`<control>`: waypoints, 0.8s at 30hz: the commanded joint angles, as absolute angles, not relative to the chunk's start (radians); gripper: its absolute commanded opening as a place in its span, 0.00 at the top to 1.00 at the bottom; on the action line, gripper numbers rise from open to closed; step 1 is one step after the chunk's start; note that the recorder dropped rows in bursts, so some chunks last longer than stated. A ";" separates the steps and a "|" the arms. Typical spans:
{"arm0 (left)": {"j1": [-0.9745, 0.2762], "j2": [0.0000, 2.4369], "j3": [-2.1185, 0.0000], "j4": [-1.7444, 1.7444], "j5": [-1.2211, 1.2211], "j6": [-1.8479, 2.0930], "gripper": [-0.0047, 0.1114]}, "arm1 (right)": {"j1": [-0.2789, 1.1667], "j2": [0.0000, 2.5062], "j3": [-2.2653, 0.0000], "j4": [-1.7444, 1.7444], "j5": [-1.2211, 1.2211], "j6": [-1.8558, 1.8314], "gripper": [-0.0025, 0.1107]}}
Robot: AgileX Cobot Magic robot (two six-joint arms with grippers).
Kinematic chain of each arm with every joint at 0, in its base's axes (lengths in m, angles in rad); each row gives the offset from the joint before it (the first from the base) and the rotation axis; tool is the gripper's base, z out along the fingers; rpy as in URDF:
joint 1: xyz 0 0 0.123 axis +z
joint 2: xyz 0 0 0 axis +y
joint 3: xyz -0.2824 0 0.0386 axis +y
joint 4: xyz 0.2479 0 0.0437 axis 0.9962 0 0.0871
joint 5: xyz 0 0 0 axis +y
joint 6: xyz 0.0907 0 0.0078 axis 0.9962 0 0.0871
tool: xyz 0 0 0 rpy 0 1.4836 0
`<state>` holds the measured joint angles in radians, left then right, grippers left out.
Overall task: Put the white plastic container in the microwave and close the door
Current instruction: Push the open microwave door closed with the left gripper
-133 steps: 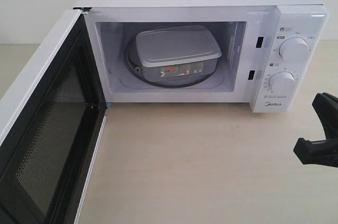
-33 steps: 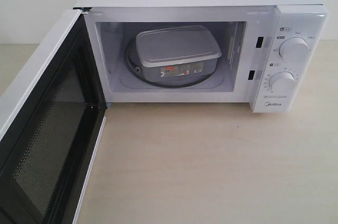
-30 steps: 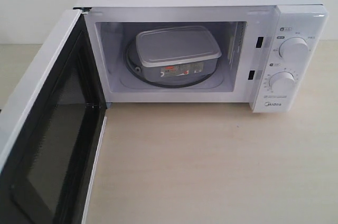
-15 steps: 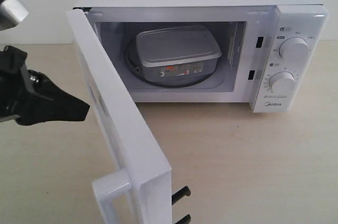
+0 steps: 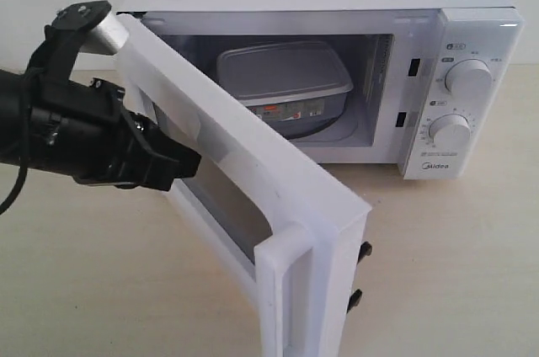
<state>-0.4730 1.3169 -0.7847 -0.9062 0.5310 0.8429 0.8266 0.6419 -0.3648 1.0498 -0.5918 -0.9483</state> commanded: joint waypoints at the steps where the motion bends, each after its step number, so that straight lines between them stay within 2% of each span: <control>1: -0.490 1.350 -0.792 -1.023 0.445 0.940 0.92 | 0.828 0.639 -0.372 1.030 -0.521 -0.953 0.98; 12: -0.490 1.375 -0.806 -1.308 0.354 1.221 0.92 | 0.828 0.639 -0.372 1.030 -0.466 -0.947 0.98; 24: -0.490 1.506 -0.950 -1.319 0.354 1.235 0.92 | 0.828 0.639 -0.372 1.029 -0.331 -0.935 0.98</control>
